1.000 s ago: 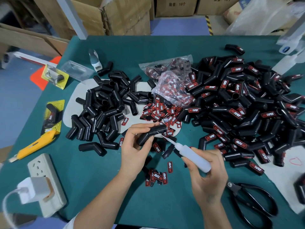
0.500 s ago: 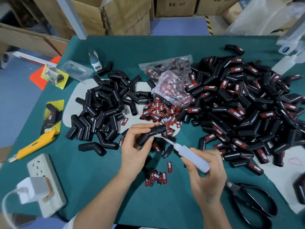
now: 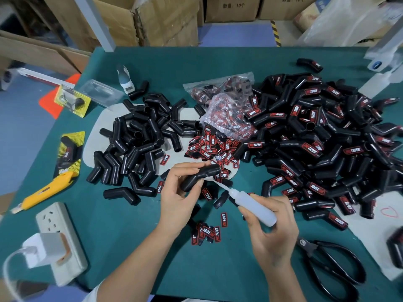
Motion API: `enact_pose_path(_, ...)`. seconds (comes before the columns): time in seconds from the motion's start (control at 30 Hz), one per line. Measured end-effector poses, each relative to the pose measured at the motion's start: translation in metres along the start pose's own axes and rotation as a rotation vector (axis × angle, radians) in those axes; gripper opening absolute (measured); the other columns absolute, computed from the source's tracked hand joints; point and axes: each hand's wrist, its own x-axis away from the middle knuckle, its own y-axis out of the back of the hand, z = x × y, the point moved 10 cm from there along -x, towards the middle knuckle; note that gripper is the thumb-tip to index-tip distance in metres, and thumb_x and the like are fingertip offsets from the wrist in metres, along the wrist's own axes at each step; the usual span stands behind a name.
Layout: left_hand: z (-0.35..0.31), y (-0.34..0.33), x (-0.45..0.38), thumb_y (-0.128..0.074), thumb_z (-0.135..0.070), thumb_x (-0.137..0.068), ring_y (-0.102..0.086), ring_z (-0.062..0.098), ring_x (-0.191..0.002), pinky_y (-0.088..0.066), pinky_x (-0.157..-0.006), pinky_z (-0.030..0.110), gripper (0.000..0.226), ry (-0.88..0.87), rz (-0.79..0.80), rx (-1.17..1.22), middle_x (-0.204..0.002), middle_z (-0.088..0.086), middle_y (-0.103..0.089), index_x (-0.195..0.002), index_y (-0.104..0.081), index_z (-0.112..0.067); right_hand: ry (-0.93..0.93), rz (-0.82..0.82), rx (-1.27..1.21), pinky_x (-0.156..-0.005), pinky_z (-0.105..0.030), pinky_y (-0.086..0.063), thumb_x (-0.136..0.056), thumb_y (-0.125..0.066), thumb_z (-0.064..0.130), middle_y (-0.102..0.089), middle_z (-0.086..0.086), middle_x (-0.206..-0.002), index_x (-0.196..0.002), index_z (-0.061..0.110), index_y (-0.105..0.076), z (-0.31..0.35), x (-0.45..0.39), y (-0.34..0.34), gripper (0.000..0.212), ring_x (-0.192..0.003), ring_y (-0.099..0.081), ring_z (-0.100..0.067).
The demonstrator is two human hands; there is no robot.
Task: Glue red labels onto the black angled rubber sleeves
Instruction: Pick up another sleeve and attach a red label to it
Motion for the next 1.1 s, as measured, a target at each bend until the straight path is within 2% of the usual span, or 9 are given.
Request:
enact_pose_path(0.27,-0.0007,-0.0011,0.0004,-0.065,-0.001,-0.095,-0.067,0.031,-0.123,-0.052,-0.105,0.034,0.036,-0.010,0.014,-0.020,-0.123,0.002,-0.070,-0.113,-0.064,-0.031,0.020,0.013,-0.009,-0.082,-0.015,-0.043,-0.090,-0.075,0.028,-0.068,0.003,-0.099,-0.115,0.025,-0.065,0.0011,0.0013,-0.0039,0.027,-0.095,-0.059,-0.006)
enact_pose_path(0.43,-0.0034,-0.0005,0.0001,-0.064,0.011,-0.092,-0.068,0.025,-0.122,-0.052,-0.104,0.030,0.046,-0.024,0.006,-0.038,-0.122,-0.001,-0.071,-0.112,-0.064,-0.030,0.011,0.004,-0.012,-0.083,-0.015,-0.043,-0.091,-0.074,0.028,-0.067,0.006,-0.102,-0.116,0.026,-0.065,0.0009,0.0006,-0.0023,0.026,-0.095,-0.058,-0.006)
enact_pose_path(0.57,-0.0036,-0.0002,0.0001,-0.065,0.013,-0.091,-0.068,0.020,-0.120,-0.050,-0.103,0.025,0.049,-0.026,-0.004,-0.065,-0.121,-0.007,-0.071,-0.113,-0.065,-0.031,0.026,0.008,-0.006,-0.083,-0.014,-0.042,-0.090,-0.075,0.027,-0.067,0.009,-0.104,-0.116,0.026,-0.065,0.0023,0.0002,-0.0026,0.027,-0.095,-0.058,-0.005)
enact_pose_path(0.7,-0.0016,0.0020,0.0007,-0.067,0.010,-0.091,-0.068,0.018,-0.120,-0.050,-0.104,0.024,0.049,-0.006,-0.021,-0.090,-0.120,-0.009,-0.071,-0.113,-0.066,-0.033,0.024,-0.001,-0.016,-0.082,-0.015,-0.042,-0.092,-0.075,0.029,-0.064,0.019,-0.110,-0.116,0.026,-0.066,0.0015,-0.0002,-0.0019,0.026,-0.094,-0.059,-0.007)
enact_pose_path(0.87,-0.0016,-0.0008,0.0009,-0.067,0.011,-0.090,-0.067,0.015,-0.119,-0.050,-0.102,0.021,0.044,-0.010,0.002,-0.106,-0.120,-0.012,-0.070,-0.115,-0.065,-0.024,0.003,-0.005,-0.023,-0.080,-0.018,-0.045,-0.098,-0.071,0.040,-0.065,0.014,-0.109,-0.117,0.027,-0.066,-0.0009,-0.0005,-0.0010,0.023,-0.093,-0.059,-0.010)
enact_pose_path(1.0,-0.0013,-0.0008,0.0004,-0.067,0.007,-0.091,-0.067,0.016,-0.120,-0.050,-0.103,0.023,0.047,0.018,-0.001,-0.101,-0.120,-0.011,-0.070,-0.116,-0.066,-0.033,0.002,0.014,-0.016,-0.081,-0.017,-0.044,-0.098,-0.071,0.040,-0.066,0.013,-0.108,-0.118,0.029,-0.065,-0.0011,0.0004,-0.0045,0.023,-0.093,-0.059,-0.009)
enact_pose_path(1.1,-0.0031,-0.0005,0.0006,-0.069,-0.004,-0.093,-0.068,0.019,-0.119,-0.052,-0.102,0.026,0.039,0.036,-0.008,-0.074,-0.121,-0.008,-0.070,-0.115,-0.066,-0.037,-0.012,-0.002,-0.020,-0.082,-0.017,-0.044,-0.099,-0.070,0.041,-0.066,0.012,-0.106,-0.118,0.029,-0.065,-0.0025,-0.0005,-0.0018,0.023,-0.094,-0.059,-0.009)
